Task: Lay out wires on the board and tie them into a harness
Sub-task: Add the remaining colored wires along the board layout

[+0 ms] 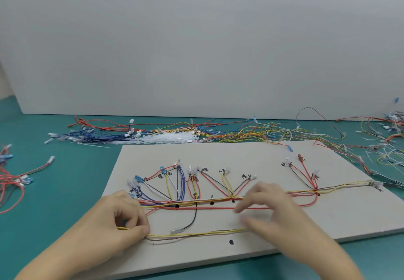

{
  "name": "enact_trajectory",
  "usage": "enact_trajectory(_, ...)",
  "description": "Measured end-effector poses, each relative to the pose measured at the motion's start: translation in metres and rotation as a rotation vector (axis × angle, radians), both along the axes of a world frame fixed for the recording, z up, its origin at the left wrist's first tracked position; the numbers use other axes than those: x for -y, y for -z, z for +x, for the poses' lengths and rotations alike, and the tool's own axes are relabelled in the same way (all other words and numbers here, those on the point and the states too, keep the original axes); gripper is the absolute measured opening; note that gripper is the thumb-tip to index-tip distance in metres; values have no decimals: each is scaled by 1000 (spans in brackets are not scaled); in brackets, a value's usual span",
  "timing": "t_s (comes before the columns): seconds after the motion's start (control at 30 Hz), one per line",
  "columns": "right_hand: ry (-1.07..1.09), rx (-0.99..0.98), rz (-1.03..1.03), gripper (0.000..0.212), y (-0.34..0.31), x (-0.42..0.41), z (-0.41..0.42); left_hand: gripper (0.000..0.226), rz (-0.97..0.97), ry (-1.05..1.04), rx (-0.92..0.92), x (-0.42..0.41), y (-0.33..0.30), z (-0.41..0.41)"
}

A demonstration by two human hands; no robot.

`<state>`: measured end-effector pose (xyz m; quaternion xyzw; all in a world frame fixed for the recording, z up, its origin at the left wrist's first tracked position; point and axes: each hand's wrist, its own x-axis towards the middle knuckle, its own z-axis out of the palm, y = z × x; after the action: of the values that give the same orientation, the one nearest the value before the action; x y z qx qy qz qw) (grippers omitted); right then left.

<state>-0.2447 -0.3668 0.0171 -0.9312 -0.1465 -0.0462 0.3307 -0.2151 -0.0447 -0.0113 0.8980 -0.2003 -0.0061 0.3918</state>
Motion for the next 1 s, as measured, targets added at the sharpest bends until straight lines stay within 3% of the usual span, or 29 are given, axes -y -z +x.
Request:
enact_trajectory(0.07,-165,-76,23,10,3,-29,5,49,-12,-18,2,0,3,0)
enact_trajectory(0.13,-267,-118,10,15,10,-51,10,50,-24,-34,7,1,5,0)
enact_trajectory(0.27,-260,-75,-11,12,16,-68,19,52,-56,-72,41,2,6,-3)
enact_trajectory(0.37,-246,-55,-24,11,18,-70,20,40,-42,-55,112,6,2,-6)
enact_trajectory(0.6,-313,14,-70,9,21,-74,12,7,87,-25,335,22,-7,-15)
enact_trajectory(0.8,-314,16,-77,8,21,-76,11,24,353,99,506,46,-4,-14)
enact_trajectory(0.93,-317,-8,-74,7,23,-75,12,12,168,158,268,41,1,-6)
enact_trajectory(1.0,-312,-34,-83,8,23,-75,13,19,119,170,264,40,9,-6)
